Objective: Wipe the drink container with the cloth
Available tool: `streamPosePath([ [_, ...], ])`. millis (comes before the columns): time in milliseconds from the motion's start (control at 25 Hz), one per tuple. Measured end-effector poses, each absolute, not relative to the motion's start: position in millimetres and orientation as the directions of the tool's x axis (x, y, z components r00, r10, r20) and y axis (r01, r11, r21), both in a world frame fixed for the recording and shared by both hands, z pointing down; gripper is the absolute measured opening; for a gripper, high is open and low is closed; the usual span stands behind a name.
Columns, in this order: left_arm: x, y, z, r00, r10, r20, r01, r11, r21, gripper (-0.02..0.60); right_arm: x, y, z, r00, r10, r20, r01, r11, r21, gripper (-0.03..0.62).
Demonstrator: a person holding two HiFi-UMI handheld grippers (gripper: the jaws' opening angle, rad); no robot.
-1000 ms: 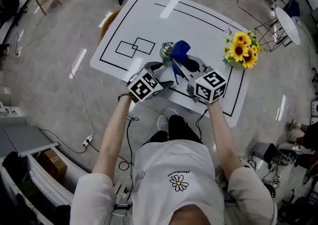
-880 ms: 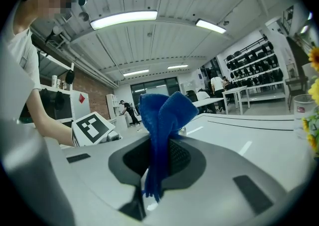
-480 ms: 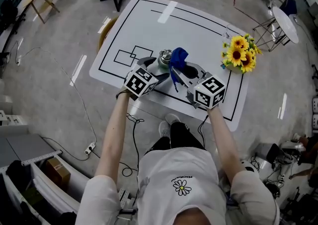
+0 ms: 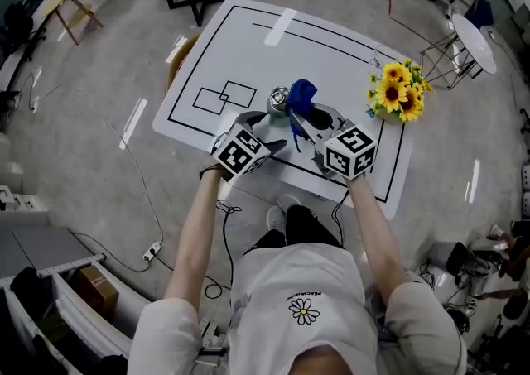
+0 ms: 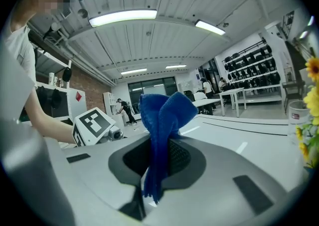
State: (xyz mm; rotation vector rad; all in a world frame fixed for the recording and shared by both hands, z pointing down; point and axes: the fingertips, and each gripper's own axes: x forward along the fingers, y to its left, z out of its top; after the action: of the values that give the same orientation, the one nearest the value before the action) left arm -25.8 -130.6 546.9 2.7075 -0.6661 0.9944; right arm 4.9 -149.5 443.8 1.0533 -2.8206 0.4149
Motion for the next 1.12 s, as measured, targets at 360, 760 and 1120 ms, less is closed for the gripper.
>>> streamPosePath([
  [360,-13.8,-116.5,543.7,0.693,-0.317,0.647,-0.426,-0.905,0.013,0.356,-7.9,-140.4,444.6,-0.783,-0.596,0.178,-0.622,0.748,-0.231,0.041],
  [760,-28.5,-177.1,539.6,0.721,-0.374,0.583,-0.517,-0.851,0.094,0.356,-5.9,-142.0,444.7,-0.788,-0.592,0.172,-0.616,0.750,-0.241,0.041],
  [1120,-19.9,-159.4,541.8,0.725,-0.326,0.607,-0.483,-0.868,0.111,0.356,5.3,-153.4,441.3,-0.755,-0.630,0.178,-0.655,0.723,-0.219,0.041],
])
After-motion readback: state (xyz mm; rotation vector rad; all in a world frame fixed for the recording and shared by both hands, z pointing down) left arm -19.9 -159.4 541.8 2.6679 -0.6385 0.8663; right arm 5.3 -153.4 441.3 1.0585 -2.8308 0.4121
